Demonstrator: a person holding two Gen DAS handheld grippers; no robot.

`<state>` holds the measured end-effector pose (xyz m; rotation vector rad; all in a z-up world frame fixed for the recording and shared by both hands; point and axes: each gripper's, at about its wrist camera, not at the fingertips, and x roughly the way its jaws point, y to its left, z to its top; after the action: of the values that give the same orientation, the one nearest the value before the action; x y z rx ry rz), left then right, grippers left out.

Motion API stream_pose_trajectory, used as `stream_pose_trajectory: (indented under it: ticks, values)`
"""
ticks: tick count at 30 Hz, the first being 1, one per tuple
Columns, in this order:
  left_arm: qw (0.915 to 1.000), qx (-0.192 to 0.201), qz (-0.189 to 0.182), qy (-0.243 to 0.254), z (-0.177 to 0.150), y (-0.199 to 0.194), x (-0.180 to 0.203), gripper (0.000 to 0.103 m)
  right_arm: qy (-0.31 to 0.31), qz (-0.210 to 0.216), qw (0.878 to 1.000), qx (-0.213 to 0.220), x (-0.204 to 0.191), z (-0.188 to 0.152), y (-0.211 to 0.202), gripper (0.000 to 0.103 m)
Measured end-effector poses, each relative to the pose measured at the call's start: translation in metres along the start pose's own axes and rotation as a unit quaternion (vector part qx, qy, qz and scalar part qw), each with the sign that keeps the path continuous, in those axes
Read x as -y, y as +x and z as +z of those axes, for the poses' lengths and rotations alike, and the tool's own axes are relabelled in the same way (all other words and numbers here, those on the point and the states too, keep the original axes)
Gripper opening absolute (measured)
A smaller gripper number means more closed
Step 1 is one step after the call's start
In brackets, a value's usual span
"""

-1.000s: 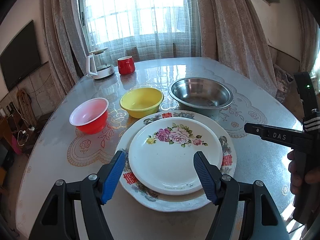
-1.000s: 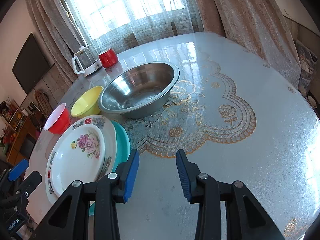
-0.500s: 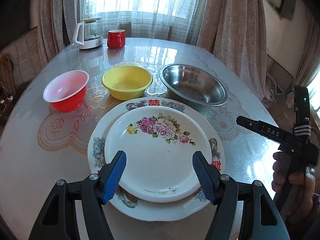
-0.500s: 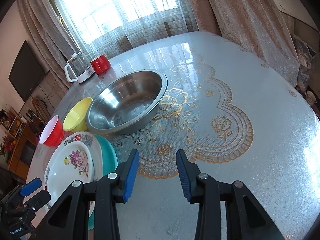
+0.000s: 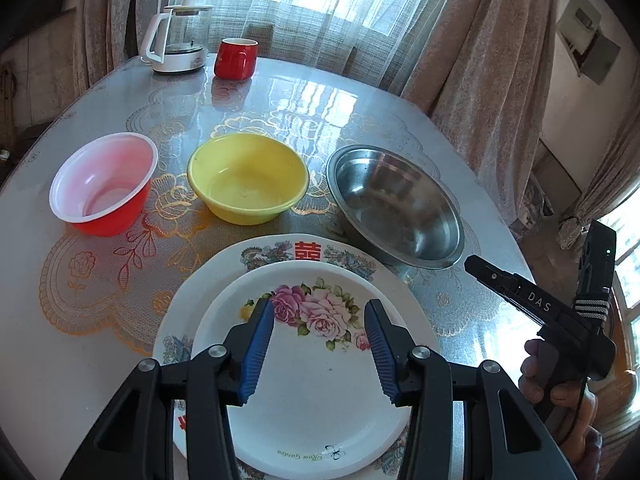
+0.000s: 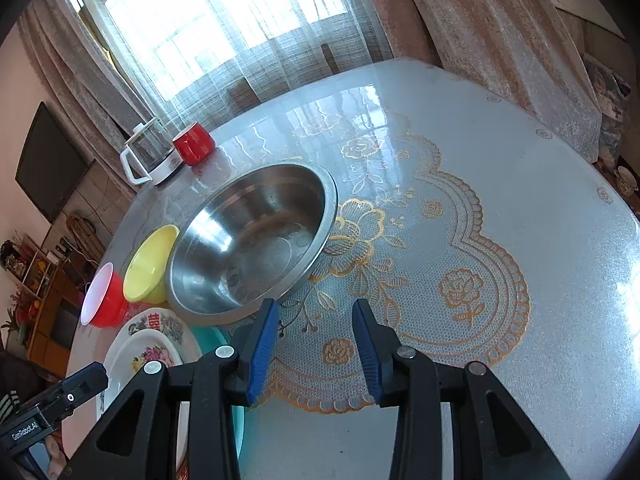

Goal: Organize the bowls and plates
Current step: 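Move the right tool to the rim of the stainless steel bowl, then grasp the steel bowl rim with the right tool and slide it toward the plate stack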

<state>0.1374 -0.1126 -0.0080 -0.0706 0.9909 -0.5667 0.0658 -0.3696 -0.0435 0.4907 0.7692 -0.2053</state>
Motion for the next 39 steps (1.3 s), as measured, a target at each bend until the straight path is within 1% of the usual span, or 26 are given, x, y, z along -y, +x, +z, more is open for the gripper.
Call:
stream_pose_trajectory:
  ticks: [3, 5, 6, 7, 11, 14, 16, 19, 22, 24, 26, 27, 28, 29, 31, 33, 39]
  values:
    - [0.9998, -0.012, 0.006, -0.012, 0.011, 0.01, -0.001, 0.048, 0.0, 0.001, 1.0, 0.003, -0.001, 0.007, 0.004, 0.039]
    - [0.9998, -0.017, 0.004, -0.008, 0.018, 0.016, 0.002, 0.046, 0.001, -0.002, 1.0, 0.005, -0.001, 0.012, 0.007, 0.039]
    - [0.9998, -0.015, 0.005, -0.009, 0.022, 0.018, 0.004, 0.046, 0.003, -0.004, 1.0, 0.005, -0.001, 0.014, 0.009, 0.039]
    - [0.9999, -0.013, 0.002, -0.008, 0.025, 0.02, 0.006, 0.044, 0.004, -0.006, 1.0, 0.004, 0.0, 0.017, 0.012, 0.039]
    - [1.0, 0.005, 0.001, 0.007, 0.038, 0.029, 0.016, 0.044, 0.014, -0.011, 1.0, 0.003, 0.001, 0.023, 0.02, 0.039]
    - [0.9999, -0.008, -0.008, 0.001, 0.048, 0.045, 0.02, 0.044, 0.017, -0.011, 1.0, -0.002, 0.001, 0.026, 0.027, 0.039]
    - [0.9999, -0.013, -0.004, -0.006, 0.054, 0.055, 0.021, 0.044, 0.016, -0.013, 1.0, -0.005, 0.001, 0.027, 0.032, 0.039]
    - [0.9995, -0.024, -0.011, -0.017, 0.06, 0.068, 0.02, 0.044, 0.018, -0.015, 1.0, -0.007, 0.002, 0.028, 0.038, 0.039]
    - [0.9993, -0.032, -0.004, -0.016, 0.065, 0.082, 0.023, 0.044, 0.024, -0.013, 1.0, -0.012, 0.006, 0.03, 0.044, 0.039]
    - [0.9989, -0.042, 0.002, -0.018, 0.068, 0.09, 0.023, 0.042, 0.023, -0.011, 1.0, -0.012, 0.007, 0.031, 0.047, 0.039]
    - [0.9987, -0.049, -0.006, -0.013, 0.069, 0.096, 0.025, 0.038, 0.019, -0.01, 1.0, -0.013, 0.007, 0.032, 0.051, 0.037]
    - [0.9986, -0.051, -0.008, -0.007, 0.069, 0.099, 0.028, 0.032, 0.018, -0.007, 1.0, -0.013, 0.007, 0.032, 0.052, 0.036]
    - [0.9985, -0.053, -0.011, -0.002, 0.069, 0.102, 0.031, 0.025, 0.016, -0.005, 1.0, -0.014, 0.006, 0.032, 0.053, 0.033]
    - [0.9985, -0.055, -0.008, 0.001, 0.069, 0.104, 0.033, 0.024, 0.012, -0.001, 1.0, -0.013, 0.004, 0.033, 0.054, 0.027]
    - [0.9986, -0.052, -0.009, 0.007, 0.068, 0.106, 0.038, 0.023, -0.003, -0.002, 1.0, -0.011, -0.001, 0.033, 0.053, 0.023]
    - [0.9987, -0.048, -0.009, 0.014, 0.066, 0.104, 0.043, 0.023, -0.009, -0.011, 1.0, -0.014, -0.004, 0.031, 0.054, 0.023]
    - [0.9977, -0.046, -0.024, 0.043, 0.053, 0.092, 0.063, 0.024, 0.013, -0.019, 1.0, -0.014, 0.012, 0.024, 0.04, 0.024]
